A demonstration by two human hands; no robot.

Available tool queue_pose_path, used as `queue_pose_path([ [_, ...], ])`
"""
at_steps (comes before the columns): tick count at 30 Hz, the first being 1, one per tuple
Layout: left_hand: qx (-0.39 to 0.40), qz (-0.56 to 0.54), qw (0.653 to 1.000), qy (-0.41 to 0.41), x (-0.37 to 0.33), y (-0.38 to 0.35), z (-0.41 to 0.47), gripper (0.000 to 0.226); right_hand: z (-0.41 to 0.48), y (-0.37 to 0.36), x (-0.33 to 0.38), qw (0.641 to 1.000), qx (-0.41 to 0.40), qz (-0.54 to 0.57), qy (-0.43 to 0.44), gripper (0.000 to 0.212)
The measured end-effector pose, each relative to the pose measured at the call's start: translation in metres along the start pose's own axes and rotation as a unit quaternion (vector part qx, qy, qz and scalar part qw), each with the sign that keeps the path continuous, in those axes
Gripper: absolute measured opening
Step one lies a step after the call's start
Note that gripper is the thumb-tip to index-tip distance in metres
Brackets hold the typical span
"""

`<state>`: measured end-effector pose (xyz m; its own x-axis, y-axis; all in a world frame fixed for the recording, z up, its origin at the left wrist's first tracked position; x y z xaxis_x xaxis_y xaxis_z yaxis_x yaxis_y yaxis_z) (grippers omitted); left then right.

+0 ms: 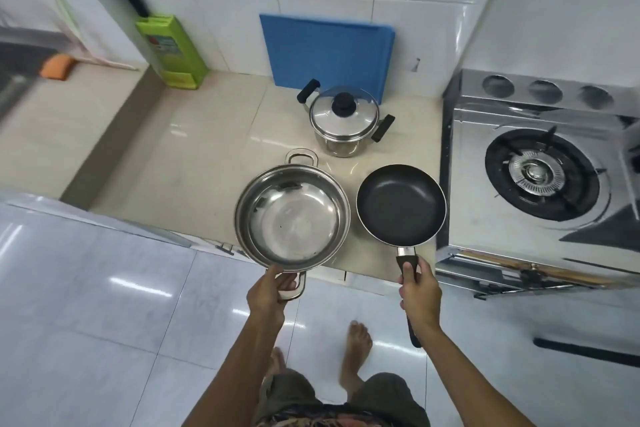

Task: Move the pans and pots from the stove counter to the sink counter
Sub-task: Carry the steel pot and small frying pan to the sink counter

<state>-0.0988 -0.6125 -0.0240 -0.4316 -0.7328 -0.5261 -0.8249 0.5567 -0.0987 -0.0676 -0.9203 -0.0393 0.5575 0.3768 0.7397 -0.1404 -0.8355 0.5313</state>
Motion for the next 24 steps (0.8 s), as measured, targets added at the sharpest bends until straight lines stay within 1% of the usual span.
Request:
queue_pose_path([
  [4,0.005,-0.027,0.999,-0.018,-0.027,0.025,-0.005,0.025,-0.014,-0.01,0.027,0.998,0.004,-0.028,0.058,0.025],
  [7,-0.002,-0.065,0.997,-0.041,-0.054,0.055,-0.008,0.031,-0.033,-0.03,0.053,0.994,0.016,-0.048,0.097,0.029],
  [12,-0.017,-0.114,0.99,-0.075,-0.108,0.123,-0.013,0.032,-0.075,-0.08,0.102,0.986,0.056,-0.054,0.145,0.034],
  [15,-0.029,-0.112,0.989,-0.094,-0.139,0.16,-0.018,0.031,-0.101,-0.106,0.128,0.983,0.079,-0.056,0.158,0.034],
  [17,-0.032,-0.119,0.986,-0.116,-0.171,0.202,-0.02,0.031,-0.129,-0.144,0.158,0.977,0.102,-0.057,0.18,0.033],
  [19,-0.035,-0.119,0.983,-0.133,-0.199,0.228,-0.021,0.031,-0.146,-0.172,0.183,0.972,0.116,-0.053,0.196,0.032],
  [24,-0.064,-0.147,0.972,-0.172,-0.264,0.327,-0.022,0.031,-0.21,-0.272,0.252,0.95,0.192,-0.054,0.239,0.034],
])
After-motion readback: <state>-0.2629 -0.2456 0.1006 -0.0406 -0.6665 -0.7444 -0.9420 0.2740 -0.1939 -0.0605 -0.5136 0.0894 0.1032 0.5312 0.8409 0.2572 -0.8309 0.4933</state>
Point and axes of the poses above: each hand's wrist, its own z-axis towards the middle knuckle, its own y-axis out of the back of the hand, x = y × z, the point moved 5 cm from there along z, towards the middle knuckle, and after that the axes turned 7 degrees about -z, right-handed, at the moved point
